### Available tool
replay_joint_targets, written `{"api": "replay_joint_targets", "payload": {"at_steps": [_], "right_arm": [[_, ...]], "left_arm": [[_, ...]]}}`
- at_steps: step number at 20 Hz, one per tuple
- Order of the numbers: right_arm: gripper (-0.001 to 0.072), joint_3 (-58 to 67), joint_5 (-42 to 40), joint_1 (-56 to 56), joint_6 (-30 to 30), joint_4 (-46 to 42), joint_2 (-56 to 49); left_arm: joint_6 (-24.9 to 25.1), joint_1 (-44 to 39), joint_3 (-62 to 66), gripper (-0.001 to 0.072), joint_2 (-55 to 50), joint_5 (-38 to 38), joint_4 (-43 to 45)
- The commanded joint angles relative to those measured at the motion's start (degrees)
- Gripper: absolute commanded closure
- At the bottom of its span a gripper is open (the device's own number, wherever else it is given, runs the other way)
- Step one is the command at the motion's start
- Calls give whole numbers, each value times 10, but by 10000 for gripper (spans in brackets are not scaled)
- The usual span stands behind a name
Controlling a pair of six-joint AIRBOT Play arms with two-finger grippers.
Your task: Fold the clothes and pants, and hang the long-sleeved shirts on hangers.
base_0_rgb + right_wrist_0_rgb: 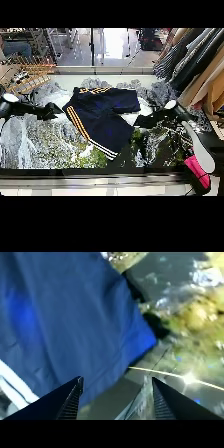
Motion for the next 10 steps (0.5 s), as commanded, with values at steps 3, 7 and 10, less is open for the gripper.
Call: {"api": "replay_joint_targets", "payload": {"at_steps": [3,7,10], "right_arm": [[194,-17,-100,24,-40,-1,-25],[265,-17,-110,42,-73,1,-26],[560,-17,-111,73,-84,-14,-27]], "left_arm": [[-10,-5,0,176,0,-44,8],[-8,-7,0,176,0,-43,-3],[-8,-9,0,176,0,-44,-5]]}}
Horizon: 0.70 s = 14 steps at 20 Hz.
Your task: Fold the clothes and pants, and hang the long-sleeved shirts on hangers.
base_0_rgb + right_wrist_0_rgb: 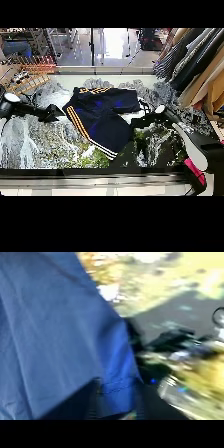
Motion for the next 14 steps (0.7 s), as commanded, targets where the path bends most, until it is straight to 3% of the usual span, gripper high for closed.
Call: {"api": "replay_joint_targets", "payload": {"at_steps": [1,2,5,7,8,10,14], "right_arm": [[707,4,-2,23,-15,-41,-1],[702,16,-10,17,16,-103,1],[705,94,-119,-28,191,-315,2],[704,142,-214,-69,245,-313,-7],[701,161,-257,-82,243,-286,-16],[131,193,-222,-100,240,-251,-28],[112,181,68,-165,206,-155,-20]], "left_arm": [[0,-2,0,176,0,-4,-4],[0,-2,0,176,0,-9,-4],[0,-6,0,176,0,-16,-4],[-2,-18,0,175,-2,-3,-4],[-2,-28,0,175,-5,9,-4],[-10,-55,-5,168,-11,52,-4],[-20,-102,-5,160,-37,106,-3]]}}
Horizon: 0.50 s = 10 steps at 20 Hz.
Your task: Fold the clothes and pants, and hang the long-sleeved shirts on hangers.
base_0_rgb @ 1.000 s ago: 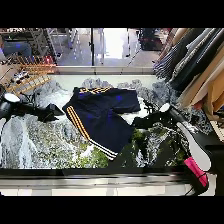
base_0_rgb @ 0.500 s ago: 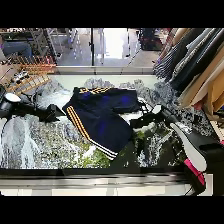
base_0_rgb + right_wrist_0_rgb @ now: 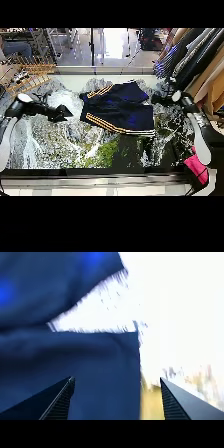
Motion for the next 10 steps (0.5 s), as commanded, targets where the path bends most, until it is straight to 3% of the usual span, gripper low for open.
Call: {"api": "replay_joint_targets", "payload": {"at_steps": [1,4,6,7,10], "right_arm": [[156,-28,206,-59,-25,95,14],[188,-207,200,-95,-32,160,106],[187,-333,193,-111,-80,228,170],[185,-378,191,-114,-99,259,189],[161,-434,163,-112,-102,298,205]], "left_arm": [[-30,-35,-2,160,-23,55,1],[-95,-40,-2,160,-54,58,3],[-119,-42,-3,150,-68,63,-1],[-125,-44,-3,97,-73,71,-7],[-149,-50,-3,82,-78,105,-30]]}}
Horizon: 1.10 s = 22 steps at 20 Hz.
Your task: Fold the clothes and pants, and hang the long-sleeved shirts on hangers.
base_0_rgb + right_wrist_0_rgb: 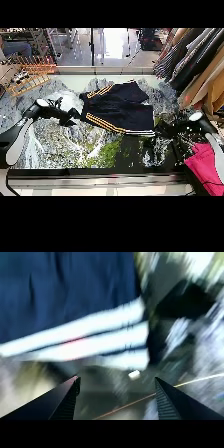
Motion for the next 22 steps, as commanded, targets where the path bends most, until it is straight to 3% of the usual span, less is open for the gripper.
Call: {"api": "replay_joint_targets", "payload": {"at_steps": [1,6,13,14,16,17,18,19,21,22], "right_arm": [[152,-83,-12,-8,-18,64,31],[140,-84,-65,-8,29,61,30],[152,-84,-132,-3,34,61,19],[169,-84,-137,3,33,61,12],[238,-84,-176,27,34,62,-5],[307,-84,-204,41,34,64,-11],[337,-84,-230,53,38,67,-14],[446,-84,-255,64,50,67,-15],[648,-83,-283,80,66,69,-15],[699,-81,-273,80,66,73,-14]], "left_arm": [[-37,-6,0,82,-10,42,-20],[-59,-18,0,82,-28,75,-44],[-59,-36,0,87,-68,101,-113],[-59,-36,0,132,-72,101,-113],[-59,-36,0,407,-74,100,-113],[-58,-36,0,543,-74,101,-113],[-58,-36,0,648,-74,101,-116],[-58,-36,0,693,-74,104,-118],[-58,-35,0,693,-74,101,-127],[-54,-34,0,694,-73,90,-142]]}}
